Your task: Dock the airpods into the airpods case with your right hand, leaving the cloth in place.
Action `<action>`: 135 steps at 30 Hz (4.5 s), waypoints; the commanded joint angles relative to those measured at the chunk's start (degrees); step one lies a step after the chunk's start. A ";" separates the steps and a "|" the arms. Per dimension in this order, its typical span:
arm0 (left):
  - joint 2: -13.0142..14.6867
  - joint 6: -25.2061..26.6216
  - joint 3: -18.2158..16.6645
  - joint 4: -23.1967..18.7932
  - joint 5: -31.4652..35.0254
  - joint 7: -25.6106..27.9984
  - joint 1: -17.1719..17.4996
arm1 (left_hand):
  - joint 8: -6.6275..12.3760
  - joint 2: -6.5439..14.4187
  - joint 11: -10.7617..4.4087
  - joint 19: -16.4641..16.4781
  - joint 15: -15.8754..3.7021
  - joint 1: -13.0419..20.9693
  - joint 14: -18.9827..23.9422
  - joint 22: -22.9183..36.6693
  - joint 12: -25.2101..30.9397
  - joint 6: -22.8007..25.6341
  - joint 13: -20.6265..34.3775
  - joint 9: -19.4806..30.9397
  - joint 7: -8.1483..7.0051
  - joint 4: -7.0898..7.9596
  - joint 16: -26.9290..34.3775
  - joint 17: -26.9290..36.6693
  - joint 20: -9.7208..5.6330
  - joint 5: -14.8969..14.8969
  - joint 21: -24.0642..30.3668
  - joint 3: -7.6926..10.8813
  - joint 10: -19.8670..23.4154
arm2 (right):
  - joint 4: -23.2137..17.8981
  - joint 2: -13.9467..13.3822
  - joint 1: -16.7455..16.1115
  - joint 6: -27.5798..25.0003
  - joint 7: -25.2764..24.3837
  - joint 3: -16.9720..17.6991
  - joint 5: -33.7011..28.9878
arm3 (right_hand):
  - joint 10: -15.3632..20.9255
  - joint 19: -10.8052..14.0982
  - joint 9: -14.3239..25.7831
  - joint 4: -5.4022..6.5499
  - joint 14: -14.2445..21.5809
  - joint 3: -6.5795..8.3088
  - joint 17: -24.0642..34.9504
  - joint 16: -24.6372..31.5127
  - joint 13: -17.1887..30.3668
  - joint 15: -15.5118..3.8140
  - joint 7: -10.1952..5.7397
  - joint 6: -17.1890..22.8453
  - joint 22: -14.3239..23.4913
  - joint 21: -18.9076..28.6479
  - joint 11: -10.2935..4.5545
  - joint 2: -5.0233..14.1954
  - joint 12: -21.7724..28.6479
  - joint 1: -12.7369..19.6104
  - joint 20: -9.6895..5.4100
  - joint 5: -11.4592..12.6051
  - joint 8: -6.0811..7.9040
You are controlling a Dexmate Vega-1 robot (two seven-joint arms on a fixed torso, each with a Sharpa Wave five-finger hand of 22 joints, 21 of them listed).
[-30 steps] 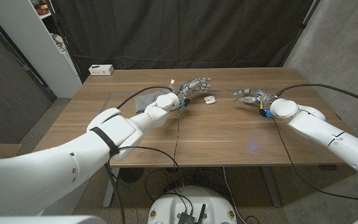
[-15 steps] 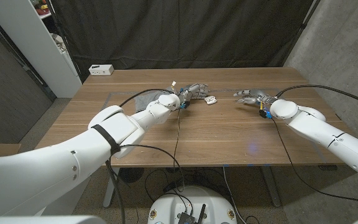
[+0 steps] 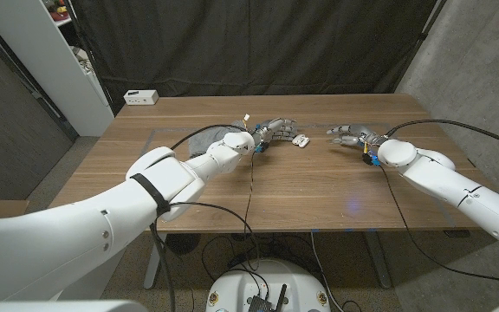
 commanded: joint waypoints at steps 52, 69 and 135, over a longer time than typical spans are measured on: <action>-5.13 21.37 6.56 -3.83 -1.82 12.96 -3.15 | 0.10 -0.16 1.43 -13.35 -6.19 1.40 3.54 -0.38 -3.33 -5.48 -0.60 0.06 -2.41 1.23 2.92 -0.01 6.88 0.86 -8.12 -2.44 -8.47 | -2.63 -2.17 -5.11 1.66 -1.60 3.33 3.25 | -1.87 -0.38 -0.99 -0.38 -0.66 -0.32 -0.23 -0.04 0.09 -3.62 0.52 -2.11 0.20 0.15 0.98 -0.58 -0.17 -2.68 0.86 0.17 0.20; -6.77 20.82 7.66 -3.83 -1.22 11.82 -3.08 | 0.64 -0.09 0.45 -12.17 -7.43 0.90 7.15 -0.36 -2.23 -3.53 -0.49 0.05 -2.19 1.09 2.62 -0.11 6.11 0.96 -7.96 -1.74 -4.70 | -4.53 -3.24 -6.89 1.38 -2.88 3.66 3.33 | -1.92 -0.49 -1.32 -0.70 -0.65 -0.31 -0.37 -0.07 0.07 -3.55 0.45 -2.22 0.20 0.16 0.94 -0.81 -0.10 -2.99 1.02 0.20 0.33; 12.17 -17.96 -5.10 -31.15 11.19 20.08 14.47 | 0.87 -0.32 0.61 -17.62 -1.65 -4.92 -16.68 -0.20 -5.75 4.35 -0.88 0.44 -2.23 4.12 -0.85 0.20 8.04 -0.46 -9.37 -3.23 -9.93 | -4.88 -2.72 3.38 -3.14 9.43 -4.90 -4.94 | -6.95 -4.78 -3.01 -2.40 -5.64 -0.62 -1.14 -2.43 -0.13 -1.49 0.29 -5.29 0.20 -0.46 1.39 -3.83 -1.07 -4.71 2.75 0.17 0.09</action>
